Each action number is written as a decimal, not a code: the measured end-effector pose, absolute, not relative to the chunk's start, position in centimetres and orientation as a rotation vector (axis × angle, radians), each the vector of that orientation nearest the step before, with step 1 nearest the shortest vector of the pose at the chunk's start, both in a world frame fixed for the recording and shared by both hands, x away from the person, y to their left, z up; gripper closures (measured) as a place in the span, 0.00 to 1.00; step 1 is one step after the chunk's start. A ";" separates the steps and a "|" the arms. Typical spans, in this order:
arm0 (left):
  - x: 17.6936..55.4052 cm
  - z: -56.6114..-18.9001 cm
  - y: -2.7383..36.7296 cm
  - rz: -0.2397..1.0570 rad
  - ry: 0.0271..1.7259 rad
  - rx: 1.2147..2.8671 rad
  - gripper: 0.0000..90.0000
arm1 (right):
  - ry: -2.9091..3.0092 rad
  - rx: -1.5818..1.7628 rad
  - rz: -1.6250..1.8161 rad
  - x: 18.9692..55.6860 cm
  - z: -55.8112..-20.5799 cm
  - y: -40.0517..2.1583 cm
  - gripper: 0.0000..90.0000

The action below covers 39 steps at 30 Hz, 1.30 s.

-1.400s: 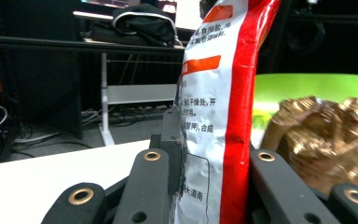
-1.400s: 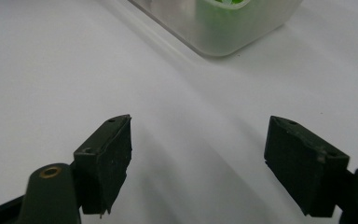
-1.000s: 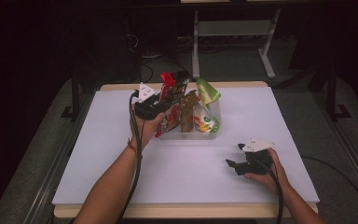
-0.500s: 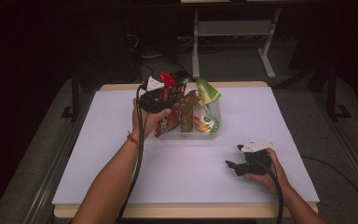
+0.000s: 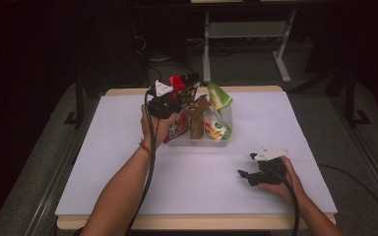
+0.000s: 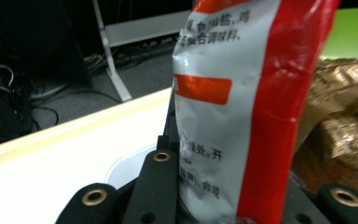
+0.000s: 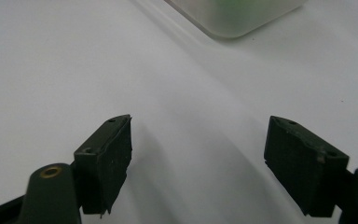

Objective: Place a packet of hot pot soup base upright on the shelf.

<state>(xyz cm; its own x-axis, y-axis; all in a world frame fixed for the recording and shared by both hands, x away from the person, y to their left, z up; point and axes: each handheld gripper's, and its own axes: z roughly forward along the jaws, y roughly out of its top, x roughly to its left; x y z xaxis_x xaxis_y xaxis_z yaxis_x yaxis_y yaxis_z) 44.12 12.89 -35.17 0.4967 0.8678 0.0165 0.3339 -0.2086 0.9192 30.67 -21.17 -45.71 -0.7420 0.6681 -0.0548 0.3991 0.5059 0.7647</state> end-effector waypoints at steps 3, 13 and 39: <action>43.9 -34.8 13.0 0.712 0.987 1.710 0.92 | 2.408 0.893 1.097 30.6 -45.7 -21.3 0.25; 42.6 -36.7 14.2 0.779 0.846 1.446 0.92 | 2.406 0.884 1.117 30.4 -45.5 -21.3 0.25; 41.1 -41.2 15.1 0.746 0.864 1.460 0.89 | 2.392 0.871 1.128 30.3 -45.3 -21.2 0.25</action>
<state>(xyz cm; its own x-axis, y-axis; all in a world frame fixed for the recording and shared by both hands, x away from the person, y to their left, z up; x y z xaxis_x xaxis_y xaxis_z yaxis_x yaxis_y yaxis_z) 41.09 15.06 -41.20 0.5150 0.8561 -0.0423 0.0828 -0.0005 0.9966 30.27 -21.16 -45.31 -0.7473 0.6622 -0.0552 0.3785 0.4925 0.7837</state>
